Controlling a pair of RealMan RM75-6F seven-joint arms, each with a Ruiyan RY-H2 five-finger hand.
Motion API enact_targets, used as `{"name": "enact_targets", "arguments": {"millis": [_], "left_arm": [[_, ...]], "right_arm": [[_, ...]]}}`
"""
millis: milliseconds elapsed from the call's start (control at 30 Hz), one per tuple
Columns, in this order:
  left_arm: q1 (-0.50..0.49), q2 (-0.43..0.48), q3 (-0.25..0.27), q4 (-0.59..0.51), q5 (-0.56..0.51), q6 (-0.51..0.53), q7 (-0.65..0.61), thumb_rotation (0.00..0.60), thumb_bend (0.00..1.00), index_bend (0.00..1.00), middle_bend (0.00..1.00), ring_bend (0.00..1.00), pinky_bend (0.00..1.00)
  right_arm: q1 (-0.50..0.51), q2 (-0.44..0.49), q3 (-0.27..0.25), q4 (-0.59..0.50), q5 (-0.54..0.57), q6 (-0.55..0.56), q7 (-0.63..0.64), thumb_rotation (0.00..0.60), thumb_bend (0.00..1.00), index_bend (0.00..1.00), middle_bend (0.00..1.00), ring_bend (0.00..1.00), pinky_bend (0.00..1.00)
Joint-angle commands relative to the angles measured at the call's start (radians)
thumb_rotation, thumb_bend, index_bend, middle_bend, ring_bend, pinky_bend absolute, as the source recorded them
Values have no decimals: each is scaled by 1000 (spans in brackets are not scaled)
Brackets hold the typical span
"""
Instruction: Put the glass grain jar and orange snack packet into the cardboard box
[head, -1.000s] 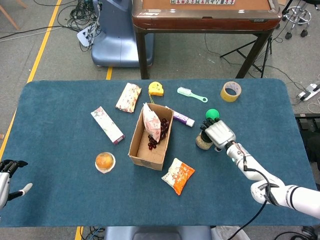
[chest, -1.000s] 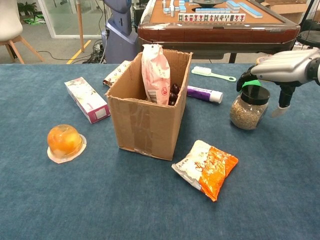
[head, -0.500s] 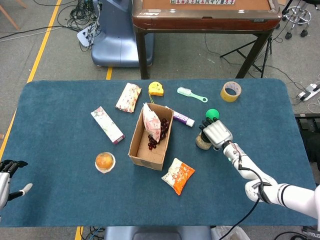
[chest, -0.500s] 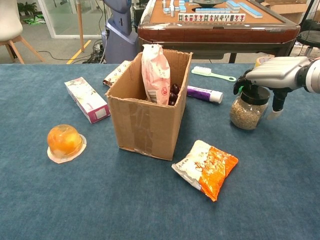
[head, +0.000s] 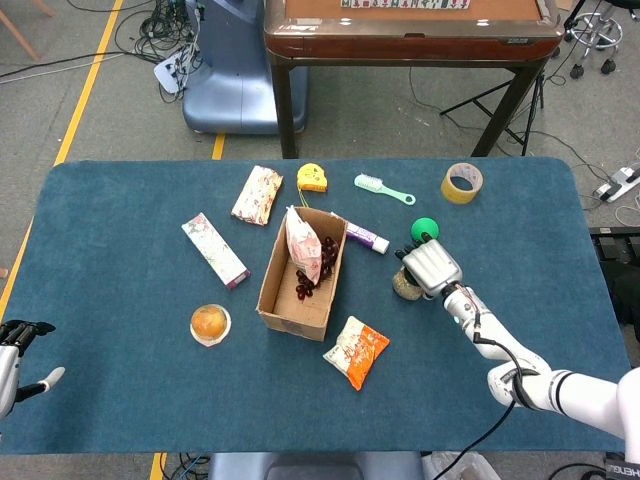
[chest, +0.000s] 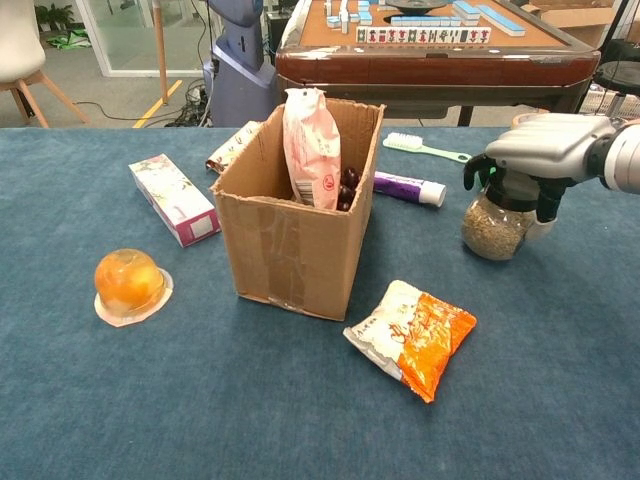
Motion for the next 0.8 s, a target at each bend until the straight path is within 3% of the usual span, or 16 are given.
{"name": "enact_targets", "arguments": {"millis": [33,400,800], "left_arm": [[0,0,0,0,0,-1,0,600,86,372,413,278,383],[-3,-4,-3,4,-8,-8,8,600,85,372,413,278,383],[-4,-8,-4,7,-7,-7,20,600,85,372,413,278,383]], "right_arm": [[-6,3,2,0,-6,7,9,600,0,330,462,344,207],[-41,83,27,-84,-62,74,75,600,0,382,502,385,207],[-61,278,138,-398,-107,233,72,600,0,382,502,386,240]]}}
